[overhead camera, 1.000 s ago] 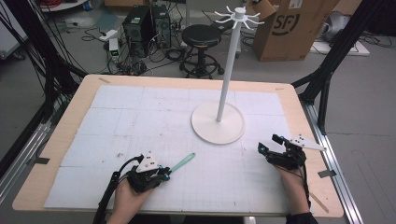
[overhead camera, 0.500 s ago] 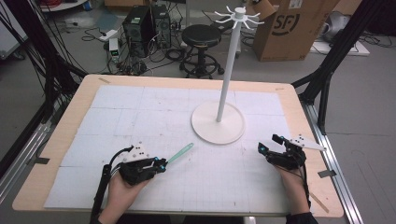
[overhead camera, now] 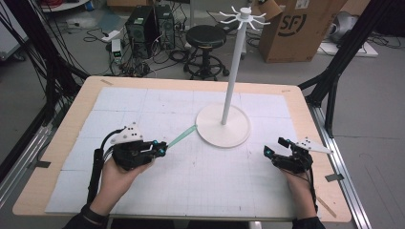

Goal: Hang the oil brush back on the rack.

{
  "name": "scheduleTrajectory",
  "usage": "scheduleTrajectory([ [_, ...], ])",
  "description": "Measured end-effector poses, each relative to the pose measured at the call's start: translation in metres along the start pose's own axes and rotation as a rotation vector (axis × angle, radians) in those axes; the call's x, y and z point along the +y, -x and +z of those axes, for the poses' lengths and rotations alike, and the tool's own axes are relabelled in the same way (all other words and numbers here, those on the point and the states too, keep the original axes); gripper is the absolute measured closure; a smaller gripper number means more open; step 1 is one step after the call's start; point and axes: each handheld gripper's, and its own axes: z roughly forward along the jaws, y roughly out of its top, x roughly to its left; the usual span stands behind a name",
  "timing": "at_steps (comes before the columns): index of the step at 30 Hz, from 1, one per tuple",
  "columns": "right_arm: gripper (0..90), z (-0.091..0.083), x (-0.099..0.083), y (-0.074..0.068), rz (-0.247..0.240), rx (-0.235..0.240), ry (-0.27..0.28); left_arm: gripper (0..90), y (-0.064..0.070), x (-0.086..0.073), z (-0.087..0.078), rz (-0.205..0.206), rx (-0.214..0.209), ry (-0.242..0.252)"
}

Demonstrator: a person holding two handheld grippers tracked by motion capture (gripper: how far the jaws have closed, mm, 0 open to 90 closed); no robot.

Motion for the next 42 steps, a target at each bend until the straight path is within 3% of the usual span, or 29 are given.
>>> scheduleTrajectory([
  [7,18.8,0.001,0.0,0.001,0.001,0.001,-0.005,82.1,-0.005,0.034,-0.007,0.03,0.0,0.021],
  [16,18.8,0.002,-0.001,0.001,0.005,0.0,-0.008,82.1,-0.014,0.079,-0.015,0.031,-0.02,0.085],
  [24,18.8,0.001,-0.001,0.002,0.01,0.003,-0.006,82.1,-0.013,0.117,-0.023,0.087,-0.006,0.101],
  [42,18.8,0.001,-0.001,0.003,0.012,0.005,-0.01,82.1,-0.017,0.159,-0.029,0.12,-0.019,0.132],
])
